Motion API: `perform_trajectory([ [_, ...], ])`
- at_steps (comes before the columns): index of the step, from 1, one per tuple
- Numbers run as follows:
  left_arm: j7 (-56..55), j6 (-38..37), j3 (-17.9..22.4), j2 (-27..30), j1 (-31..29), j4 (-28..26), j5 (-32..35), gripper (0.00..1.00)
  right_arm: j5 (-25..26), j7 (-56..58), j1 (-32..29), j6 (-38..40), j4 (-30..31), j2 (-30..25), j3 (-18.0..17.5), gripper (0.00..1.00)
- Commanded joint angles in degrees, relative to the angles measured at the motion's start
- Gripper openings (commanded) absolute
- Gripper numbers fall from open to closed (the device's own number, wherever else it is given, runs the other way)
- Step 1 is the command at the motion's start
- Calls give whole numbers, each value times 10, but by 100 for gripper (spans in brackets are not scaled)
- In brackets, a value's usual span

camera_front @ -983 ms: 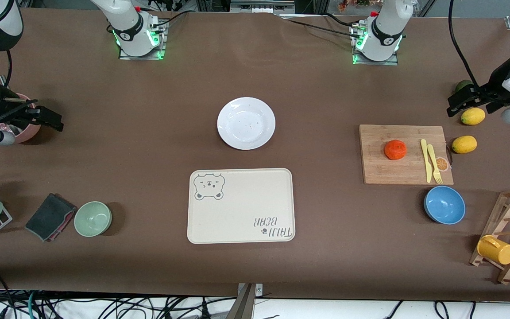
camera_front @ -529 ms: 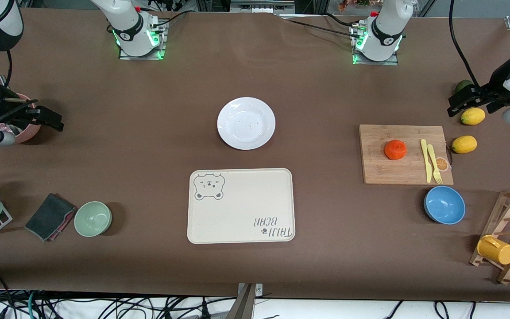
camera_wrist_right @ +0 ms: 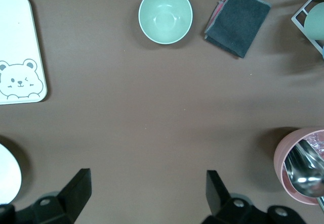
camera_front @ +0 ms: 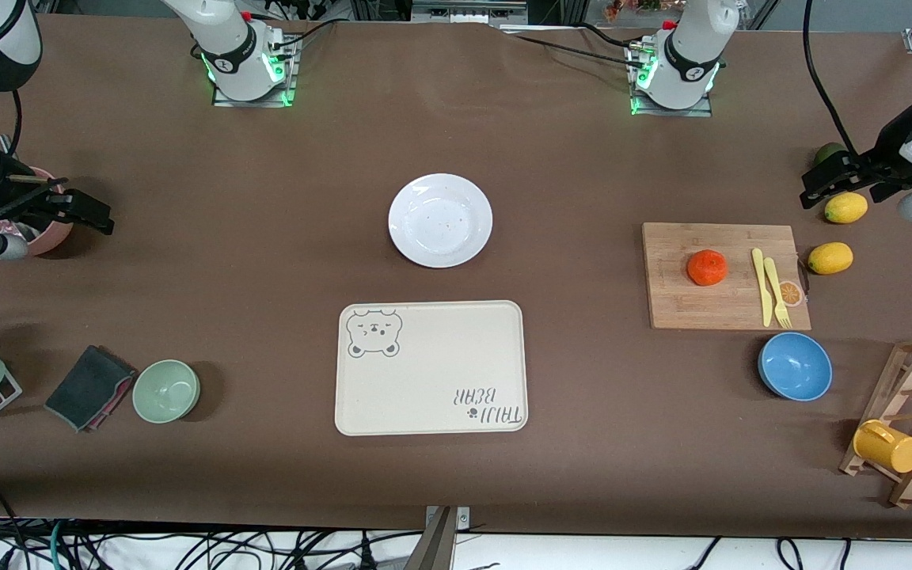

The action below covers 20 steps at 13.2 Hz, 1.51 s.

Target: Place orange and plate with both arms

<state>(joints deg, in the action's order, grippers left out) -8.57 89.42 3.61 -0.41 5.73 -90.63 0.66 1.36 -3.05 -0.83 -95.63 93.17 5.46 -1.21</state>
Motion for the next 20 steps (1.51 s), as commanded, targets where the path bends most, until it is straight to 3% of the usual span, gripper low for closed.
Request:
perform_trajectory([
  [1,0,-13,-1,-6,-5,16,-15,100,-7,8,-4,2,6,-5,-3,100],
  [13,4,-13,-1,-7,-5,14,-14,100,-7,9,-4,2,6,-5,-3,100],
  [20,6,-50,1,-50,-4,19,-8,100,-7,9,-4,2,6,-5,-3,100],
])
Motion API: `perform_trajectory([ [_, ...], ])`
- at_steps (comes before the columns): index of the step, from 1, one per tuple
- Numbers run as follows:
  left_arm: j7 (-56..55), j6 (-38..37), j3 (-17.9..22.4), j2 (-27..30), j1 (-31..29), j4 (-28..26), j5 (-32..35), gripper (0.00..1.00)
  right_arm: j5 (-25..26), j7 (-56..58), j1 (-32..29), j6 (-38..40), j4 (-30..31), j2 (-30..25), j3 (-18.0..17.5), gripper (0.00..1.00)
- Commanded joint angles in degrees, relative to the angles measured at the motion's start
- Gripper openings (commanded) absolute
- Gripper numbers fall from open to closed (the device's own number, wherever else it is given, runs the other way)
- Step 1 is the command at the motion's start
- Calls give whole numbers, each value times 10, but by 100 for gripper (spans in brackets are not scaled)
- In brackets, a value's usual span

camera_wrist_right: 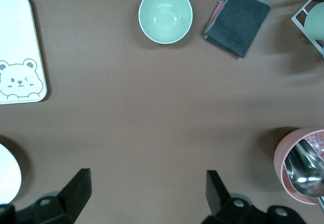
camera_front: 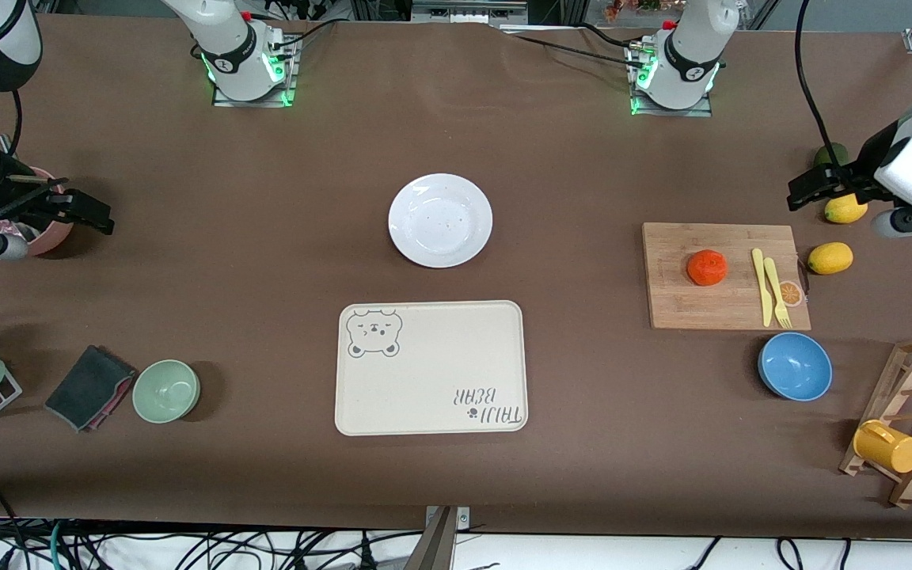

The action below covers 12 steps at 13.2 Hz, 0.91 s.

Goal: Place orange and plate with both arms
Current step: 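Reach the left gripper down over the orange on the cutting board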

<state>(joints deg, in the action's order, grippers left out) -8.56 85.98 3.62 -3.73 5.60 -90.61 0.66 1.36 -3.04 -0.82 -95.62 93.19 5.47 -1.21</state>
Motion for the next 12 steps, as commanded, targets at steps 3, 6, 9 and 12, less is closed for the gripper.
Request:
perform_trajectory([
  [3,7,-9,0,-28,-4,11,-6,100,-7,9,-4,2,6,-5,-3,100],
  [6,7,-8,-2,-5,-8,-27,-13,100,-7,8,-4,2,6,-5,-3,100],
  [9,7,86,-3,38,-9,-137,-15,100,-7,8,-4,2,6,-5,-3,100],
  [12,7,178,-3,49,-9,-225,-15,100,-7,8,-4,2,6,-5,-3,100],
])
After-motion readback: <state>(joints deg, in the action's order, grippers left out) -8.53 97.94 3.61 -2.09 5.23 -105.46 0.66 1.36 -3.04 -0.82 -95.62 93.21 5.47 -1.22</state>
